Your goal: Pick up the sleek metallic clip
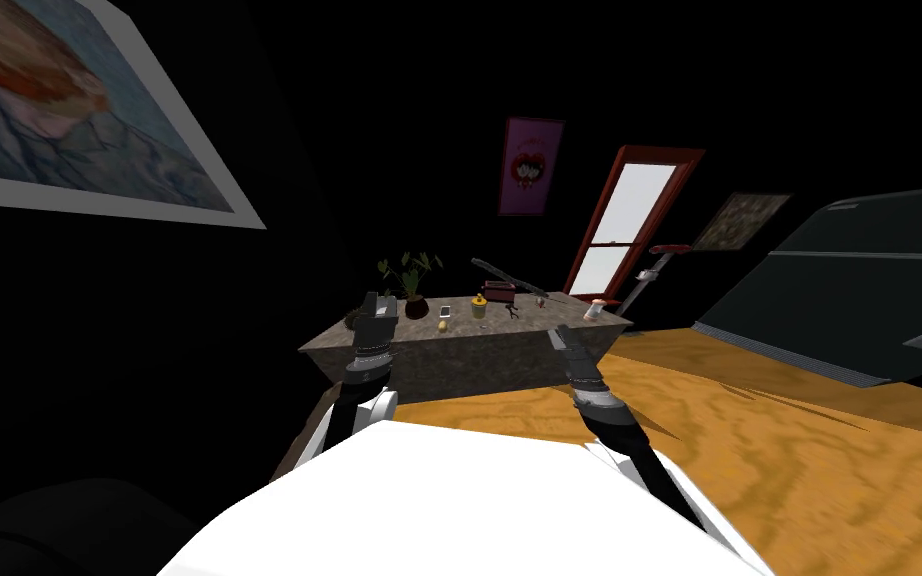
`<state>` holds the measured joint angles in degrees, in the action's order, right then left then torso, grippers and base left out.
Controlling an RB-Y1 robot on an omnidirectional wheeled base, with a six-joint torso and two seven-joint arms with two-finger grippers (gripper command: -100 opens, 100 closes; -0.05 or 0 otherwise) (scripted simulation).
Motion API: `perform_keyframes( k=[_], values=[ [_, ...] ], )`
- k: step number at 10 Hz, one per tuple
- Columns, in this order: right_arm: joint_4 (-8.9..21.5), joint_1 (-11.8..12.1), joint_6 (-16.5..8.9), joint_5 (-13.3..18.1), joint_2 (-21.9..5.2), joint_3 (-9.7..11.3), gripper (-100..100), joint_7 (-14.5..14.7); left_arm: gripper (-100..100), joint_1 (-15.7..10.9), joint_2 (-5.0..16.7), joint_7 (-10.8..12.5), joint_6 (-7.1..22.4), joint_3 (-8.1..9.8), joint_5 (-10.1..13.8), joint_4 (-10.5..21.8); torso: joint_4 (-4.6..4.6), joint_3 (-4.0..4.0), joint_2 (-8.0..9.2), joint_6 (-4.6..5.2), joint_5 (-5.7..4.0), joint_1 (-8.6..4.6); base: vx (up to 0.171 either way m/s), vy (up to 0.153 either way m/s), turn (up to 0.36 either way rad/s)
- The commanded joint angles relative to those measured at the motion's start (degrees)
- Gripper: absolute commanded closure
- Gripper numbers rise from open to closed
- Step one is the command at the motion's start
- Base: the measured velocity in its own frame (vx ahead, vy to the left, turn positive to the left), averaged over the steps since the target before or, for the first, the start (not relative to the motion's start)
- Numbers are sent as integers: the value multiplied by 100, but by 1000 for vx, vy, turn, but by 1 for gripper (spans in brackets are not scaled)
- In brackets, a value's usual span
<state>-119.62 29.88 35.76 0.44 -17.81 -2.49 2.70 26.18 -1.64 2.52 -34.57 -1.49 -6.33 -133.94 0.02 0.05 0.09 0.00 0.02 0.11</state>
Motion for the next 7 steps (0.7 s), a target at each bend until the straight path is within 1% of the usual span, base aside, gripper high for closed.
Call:
perform_keyframes(
  k=[1,2,3,4,5,6,7],
  values=[
    [107,-44,13,52,-218,20,-100,25,0,0,0,0,0,0,0,0,0,0,0,0,0,0,-20,31,19],
    [285,-62,64,158,-433,53,-100,60,0,0,0,0,0,0,0,0,0,-1,-2,1,0,-1,-23,38,51],
    [285,-62,64,158,-550,53,-100,60,0,0,0,0,0,0,0,0,0,-1,-1,0,0,1,-23,32,23],
    [474,-80,119,270,-754,92,-100,98,0,0,0,0,0,0,0,0,0,0,-1,1,0,0,-24,41,60],
    [474,-80,119,270,-895,92,-100,98,0,0,0,0,0,0,0,0,0,0,-1,0,0,2,-19,34,28],
    [672,-99,177,390,-1099,136,-100,139,0,0,0,0,0,0,0,0,0,-1,-2,1,1,0,-19,41,56],
    [672,-99,177,390,-1251,136,-100,139,0,0,0,0,0,0,0,0,0,-1,-3,0,0,2,-18,39,35]
  ],
)
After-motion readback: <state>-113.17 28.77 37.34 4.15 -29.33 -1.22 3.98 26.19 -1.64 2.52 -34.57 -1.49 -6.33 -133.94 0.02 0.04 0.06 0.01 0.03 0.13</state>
